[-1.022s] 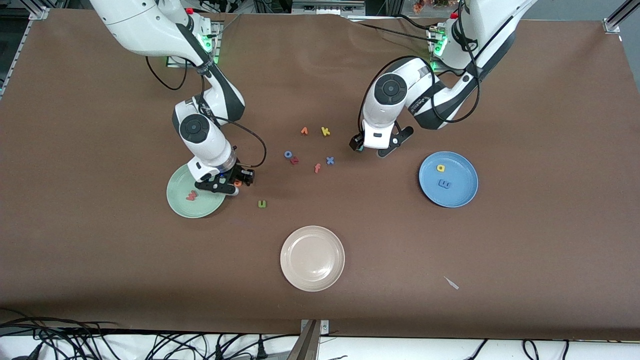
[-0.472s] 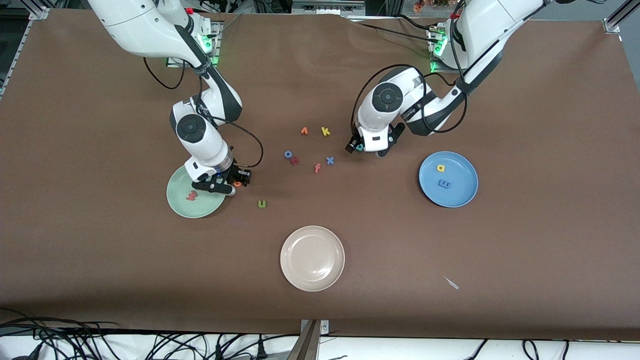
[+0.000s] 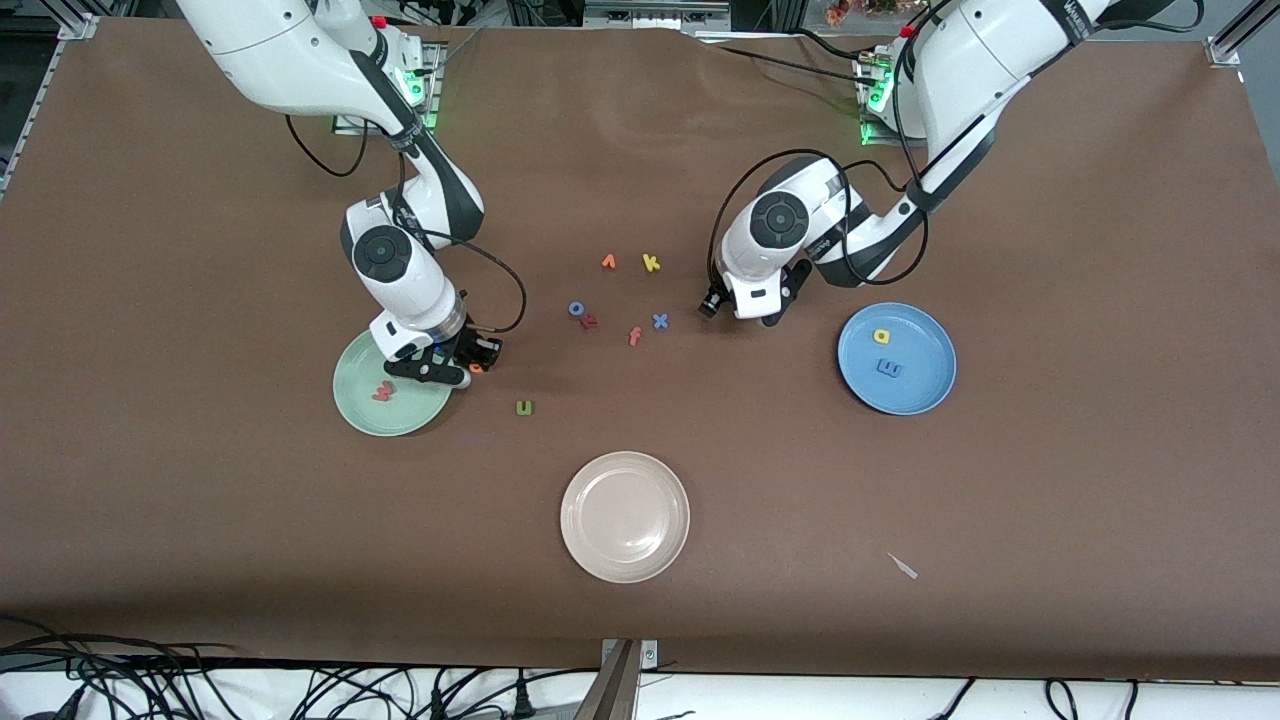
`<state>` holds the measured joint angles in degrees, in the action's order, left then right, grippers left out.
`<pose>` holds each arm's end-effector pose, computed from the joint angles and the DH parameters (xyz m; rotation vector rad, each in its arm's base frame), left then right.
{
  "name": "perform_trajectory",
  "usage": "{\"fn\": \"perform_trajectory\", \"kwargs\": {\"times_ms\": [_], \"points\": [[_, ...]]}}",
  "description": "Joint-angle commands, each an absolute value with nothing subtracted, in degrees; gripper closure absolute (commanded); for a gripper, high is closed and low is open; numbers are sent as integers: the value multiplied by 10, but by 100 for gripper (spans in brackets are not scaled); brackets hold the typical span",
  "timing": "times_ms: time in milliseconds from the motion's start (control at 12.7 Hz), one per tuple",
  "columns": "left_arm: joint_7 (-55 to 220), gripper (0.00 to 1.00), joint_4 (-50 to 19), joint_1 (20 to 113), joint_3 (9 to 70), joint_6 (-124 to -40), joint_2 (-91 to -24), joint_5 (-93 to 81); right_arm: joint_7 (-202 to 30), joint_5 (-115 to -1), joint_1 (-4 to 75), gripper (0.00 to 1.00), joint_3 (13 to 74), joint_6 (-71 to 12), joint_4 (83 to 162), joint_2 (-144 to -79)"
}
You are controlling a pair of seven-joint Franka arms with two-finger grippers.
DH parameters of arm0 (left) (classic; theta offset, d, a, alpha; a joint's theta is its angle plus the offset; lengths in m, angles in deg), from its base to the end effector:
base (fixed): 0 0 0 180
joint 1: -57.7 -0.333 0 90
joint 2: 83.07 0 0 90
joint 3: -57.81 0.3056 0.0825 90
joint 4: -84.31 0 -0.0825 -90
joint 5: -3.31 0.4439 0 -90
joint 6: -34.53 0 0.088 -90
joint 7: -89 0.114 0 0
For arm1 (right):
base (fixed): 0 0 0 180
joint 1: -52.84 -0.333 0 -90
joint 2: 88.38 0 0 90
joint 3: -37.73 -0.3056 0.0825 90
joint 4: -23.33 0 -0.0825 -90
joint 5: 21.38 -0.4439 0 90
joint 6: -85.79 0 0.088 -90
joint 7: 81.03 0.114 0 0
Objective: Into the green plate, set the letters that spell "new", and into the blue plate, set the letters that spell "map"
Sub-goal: 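Grasp the orange e with the right gripper while the left gripper grasps the p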
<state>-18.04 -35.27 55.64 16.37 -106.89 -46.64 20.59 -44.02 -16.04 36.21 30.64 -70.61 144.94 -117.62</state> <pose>0.4478 -0.4029 0.1193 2.7149 1.5153 -0.3719 0.5546 0.2516 0.1094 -3.0612 0.2564 -0.1223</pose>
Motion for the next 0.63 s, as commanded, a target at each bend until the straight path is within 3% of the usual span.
{"fn": "perform_trajectory", "kwargs": {"times_ms": [0, 79, 236, 314, 550], "points": [[-191, 28, -350, 563, 168, -1090, -454, 220, -448, -158, 364, 76, 308, -734, 1476, -1166], [-191, 28, -351, 563, 173, -1100, -448, 221, -448, -158, 364, 84, 309, -733, 1476, -1165], [-191, 30, -351, 563, 176, -1101, -446, 222, -461, -158, 364, 87, 311, -723, 1473, -1145], [-191, 31, -351, 564, 176, -1101, -446, 222, -473, -158, 366, 87, 311, -679, 1466, -1123], [-191, 48, -351, 565, 176, -1100, -446, 221, -474, -167, 366, 87, 310, -527, 1401, -1079]]}}
